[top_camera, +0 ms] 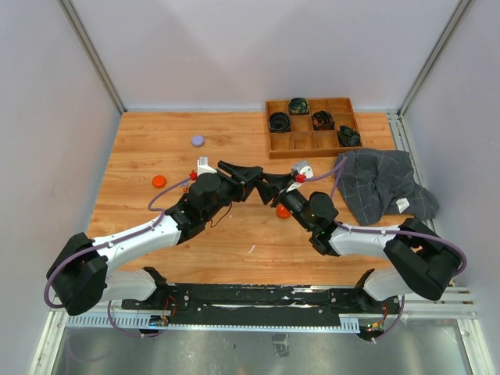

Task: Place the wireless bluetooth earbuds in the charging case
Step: Pick up the charging case at the center of the board.

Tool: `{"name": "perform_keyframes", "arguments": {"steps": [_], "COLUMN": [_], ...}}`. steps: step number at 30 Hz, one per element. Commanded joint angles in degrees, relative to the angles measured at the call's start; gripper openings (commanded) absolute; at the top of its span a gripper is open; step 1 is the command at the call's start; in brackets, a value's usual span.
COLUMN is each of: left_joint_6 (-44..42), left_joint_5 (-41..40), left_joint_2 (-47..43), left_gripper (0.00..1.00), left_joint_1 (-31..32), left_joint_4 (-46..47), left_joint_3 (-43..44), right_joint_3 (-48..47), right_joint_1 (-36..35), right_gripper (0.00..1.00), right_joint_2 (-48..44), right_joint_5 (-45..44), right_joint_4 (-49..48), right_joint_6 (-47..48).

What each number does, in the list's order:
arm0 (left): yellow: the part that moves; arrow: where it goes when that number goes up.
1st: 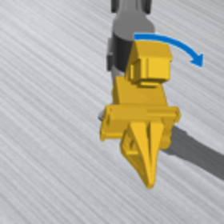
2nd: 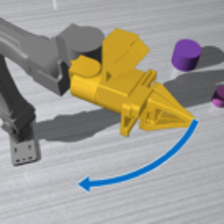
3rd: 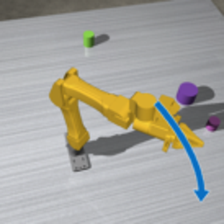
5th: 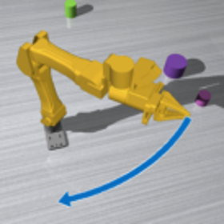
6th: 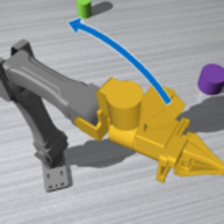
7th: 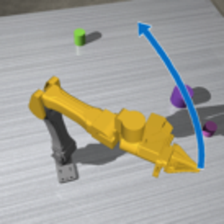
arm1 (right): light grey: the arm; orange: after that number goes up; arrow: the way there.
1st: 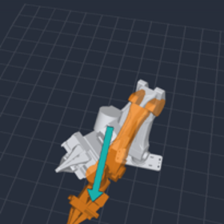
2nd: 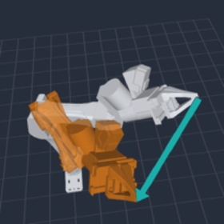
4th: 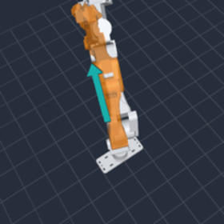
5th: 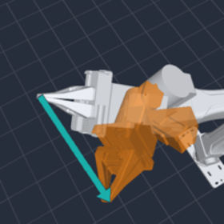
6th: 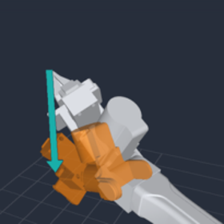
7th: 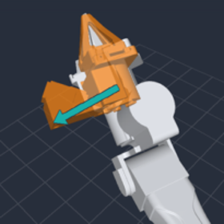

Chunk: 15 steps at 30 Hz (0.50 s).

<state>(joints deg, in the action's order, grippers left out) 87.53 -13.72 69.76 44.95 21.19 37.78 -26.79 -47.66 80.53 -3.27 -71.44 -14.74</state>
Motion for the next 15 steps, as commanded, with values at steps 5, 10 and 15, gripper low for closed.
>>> {"name": "perform_keyframes", "arguments": {"steps": [5,10,15], "left_joint_6": [-1.31,-3.69,-11.58], "left_joint_5": [-0.93,-1.92,-3.36], "left_joint_2": [-0.43,-2.13,-4.86], "left_gripper": [0.61,0.74,0.82], "left_joint_1": [1.18,1.19,1.10], "left_joint_4": [1.66,2.07,3.03], "left_joint_3": [-0.68,-1.27,-1.99], "right_joint_3": [-0.82,-0.62,-0.97], "right_joint_1": [-0.48,-0.37,0.58], "right_gripper": [0.27,0.14,0.06], "right_joint_2": [-1.18,-2.55,-5.12], "right_joint_5": [-1.63,-1.36,0.96], "right_joint_4": [-2.48,-1.38,2.57], "right_joint_6": [2.92,3.25,3.89]}}
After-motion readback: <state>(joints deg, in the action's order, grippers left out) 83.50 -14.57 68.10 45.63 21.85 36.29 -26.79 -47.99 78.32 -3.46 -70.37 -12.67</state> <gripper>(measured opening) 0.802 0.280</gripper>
